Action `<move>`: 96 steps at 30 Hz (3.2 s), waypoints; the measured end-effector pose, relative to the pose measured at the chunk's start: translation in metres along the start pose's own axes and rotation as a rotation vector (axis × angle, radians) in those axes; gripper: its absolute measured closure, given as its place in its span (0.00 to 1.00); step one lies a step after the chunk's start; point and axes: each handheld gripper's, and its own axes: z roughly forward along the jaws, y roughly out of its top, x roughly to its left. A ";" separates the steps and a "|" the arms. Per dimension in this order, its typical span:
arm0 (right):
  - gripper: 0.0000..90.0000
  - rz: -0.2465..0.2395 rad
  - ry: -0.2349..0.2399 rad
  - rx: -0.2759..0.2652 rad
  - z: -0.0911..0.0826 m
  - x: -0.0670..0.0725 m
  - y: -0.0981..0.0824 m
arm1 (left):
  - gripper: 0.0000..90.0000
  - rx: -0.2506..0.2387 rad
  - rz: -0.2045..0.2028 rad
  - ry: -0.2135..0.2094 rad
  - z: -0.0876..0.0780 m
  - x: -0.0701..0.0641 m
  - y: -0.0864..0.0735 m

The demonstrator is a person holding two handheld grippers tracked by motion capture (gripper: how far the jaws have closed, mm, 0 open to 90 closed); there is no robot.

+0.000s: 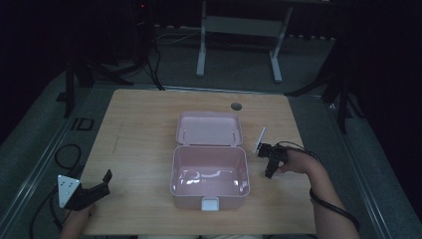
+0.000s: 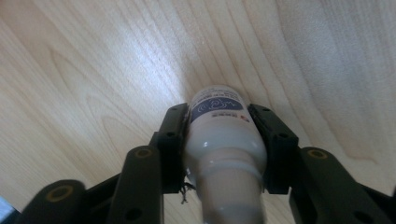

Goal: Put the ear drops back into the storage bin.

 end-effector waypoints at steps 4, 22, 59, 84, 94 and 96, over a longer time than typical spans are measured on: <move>0.66 -0.065 -0.017 0.008 -0.003 0.005 -0.003 | 0.01 0.000 -0.001 -0.001 0.000 0.000 0.000; 0.66 -0.367 -0.075 0.017 -0.011 0.038 -0.016 | 0.01 0.001 0.002 0.002 0.000 0.000 0.000; 0.67 -0.551 -0.134 0.029 -0.044 0.095 -0.029 | 0.01 0.002 0.000 0.004 0.000 0.000 0.000; 0.67 -0.512 -0.171 0.011 -0.097 0.107 -0.024 | 0.01 0.002 0.001 0.005 0.000 0.000 0.000; 0.67 -0.509 -0.188 0.003 -0.118 0.110 -0.018 | 0.01 0.002 0.003 0.004 0.000 0.000 0.000; 0.67 -0.505 -0.194 0.003 -0.121 0.110 -0.017 | 0.01 0.002 0.003 0.005 0.000 0.000 0.000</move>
